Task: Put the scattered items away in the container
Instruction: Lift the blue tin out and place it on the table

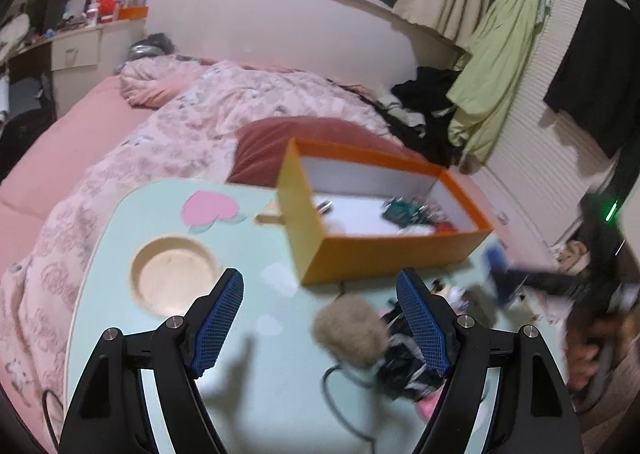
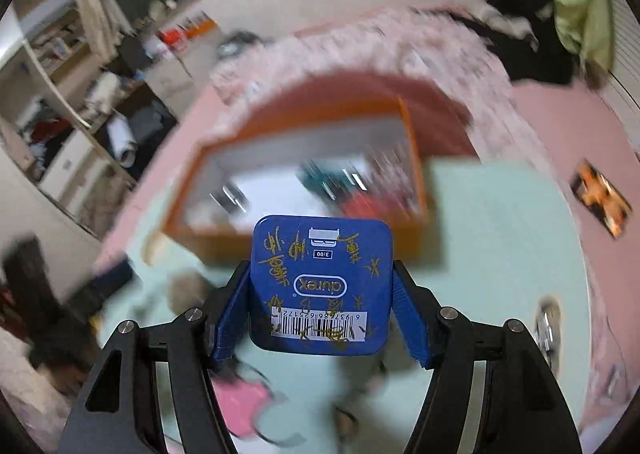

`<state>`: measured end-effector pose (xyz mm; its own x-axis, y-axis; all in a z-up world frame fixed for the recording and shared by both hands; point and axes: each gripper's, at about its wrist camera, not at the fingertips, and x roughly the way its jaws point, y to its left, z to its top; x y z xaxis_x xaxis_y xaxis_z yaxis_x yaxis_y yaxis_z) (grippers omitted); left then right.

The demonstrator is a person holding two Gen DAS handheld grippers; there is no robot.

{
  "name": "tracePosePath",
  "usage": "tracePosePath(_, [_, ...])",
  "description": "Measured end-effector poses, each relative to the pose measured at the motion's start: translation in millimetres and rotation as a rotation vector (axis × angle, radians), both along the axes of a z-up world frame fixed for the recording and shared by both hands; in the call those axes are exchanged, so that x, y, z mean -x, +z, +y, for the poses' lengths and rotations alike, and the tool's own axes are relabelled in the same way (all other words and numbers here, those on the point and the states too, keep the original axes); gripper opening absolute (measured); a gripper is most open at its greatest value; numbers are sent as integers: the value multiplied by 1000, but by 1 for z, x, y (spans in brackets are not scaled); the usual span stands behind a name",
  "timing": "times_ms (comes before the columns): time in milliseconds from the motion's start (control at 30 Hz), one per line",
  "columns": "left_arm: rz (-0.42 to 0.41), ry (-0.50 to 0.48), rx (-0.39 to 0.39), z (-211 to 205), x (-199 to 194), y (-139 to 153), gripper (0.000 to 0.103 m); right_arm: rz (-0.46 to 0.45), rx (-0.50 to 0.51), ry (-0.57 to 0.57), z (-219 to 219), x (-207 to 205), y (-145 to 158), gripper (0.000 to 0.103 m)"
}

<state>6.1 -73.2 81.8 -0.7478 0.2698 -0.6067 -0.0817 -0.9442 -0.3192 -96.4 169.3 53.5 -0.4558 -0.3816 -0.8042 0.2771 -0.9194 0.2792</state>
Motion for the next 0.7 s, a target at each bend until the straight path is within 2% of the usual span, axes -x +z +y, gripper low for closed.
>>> tracePosePath(133, [19,-71,13,17,24,30,79,-33,-142,-6,-11,-4,-32,67])
tracePosePath(233, [-29,-136,52,38,55,47,79,-5,-179,2,-24,-7,-40,67])
tracePosePath(400, [-170,-241,75,70,115,53,79,70,-69,9,-21,-19,-32,67])
tracePosePath(467, [-252,-255,72,81,136,45,79,112,-52,-23,-13,-25,-27,72])
tracePosePath(533, [-336,-286,47,94,159,33,79,133,-25,-31,-6,-29,-24,72])
tracePosePath(567, [-353,-309,64,102,167,29,77,132,-12,-29,-2,-29,-24,72])
tracePosePath(633, [-352,-381,162,120,181,23,64,120,11,-39,4,-25,-24,72])
tracePosePath(667, [-353,-434,216,130,187,20,58,115,20,-42,6,-22,-24,72])
tracePosePath(700, [-365,-503,254,140,192,16,56,113,27,-47,7,-23,-23,72])
